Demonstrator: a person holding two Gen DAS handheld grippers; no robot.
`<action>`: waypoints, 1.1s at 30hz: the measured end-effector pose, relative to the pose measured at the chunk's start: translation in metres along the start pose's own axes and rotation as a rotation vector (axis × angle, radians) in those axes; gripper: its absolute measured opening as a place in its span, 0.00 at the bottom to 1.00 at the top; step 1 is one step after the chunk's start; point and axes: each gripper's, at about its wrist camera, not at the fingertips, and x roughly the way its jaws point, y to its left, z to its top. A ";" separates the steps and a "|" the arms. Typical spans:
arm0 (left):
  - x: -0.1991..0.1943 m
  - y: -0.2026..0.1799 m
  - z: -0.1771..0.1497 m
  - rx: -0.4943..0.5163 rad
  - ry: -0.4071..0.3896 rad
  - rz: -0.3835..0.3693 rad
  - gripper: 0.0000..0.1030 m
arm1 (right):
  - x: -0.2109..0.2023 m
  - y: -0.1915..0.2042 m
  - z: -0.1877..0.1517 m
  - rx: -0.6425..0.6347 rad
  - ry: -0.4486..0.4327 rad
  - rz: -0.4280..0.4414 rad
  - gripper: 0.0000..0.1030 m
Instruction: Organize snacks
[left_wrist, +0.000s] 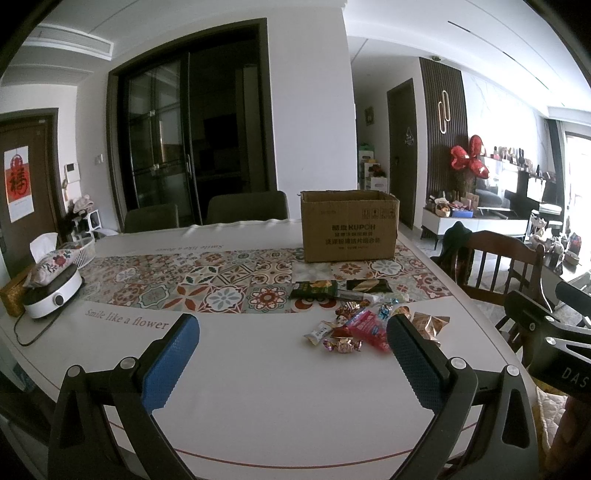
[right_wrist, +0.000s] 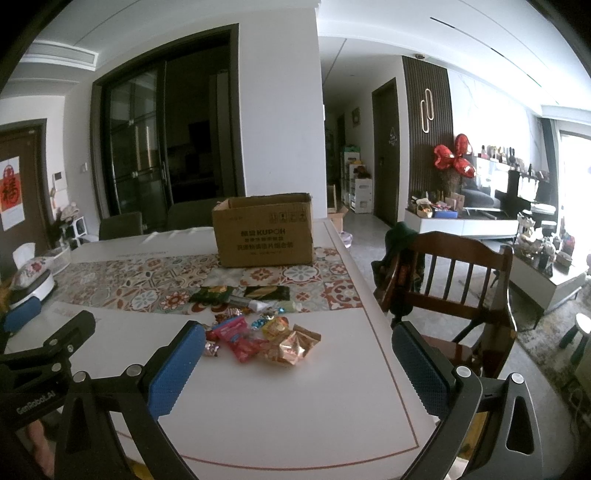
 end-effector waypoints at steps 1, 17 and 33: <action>0.000 0.000 0.000 0.000 0.001 -0.001 1.00 | 0.000 0.000 0.000 0.000 0.000 0.000 0.99; 0.002 0.000 -0.001 0.001 0.009 -0.007 1.00 | 0.002 0.003 -0.004 0.003 0.010 0.004 0.99; 0.043 -0.023 -0.012 0.093 0.107 -0.096 0.88 | 0.045 -0.008 -0.014 0.045 0.156 0.066 0.99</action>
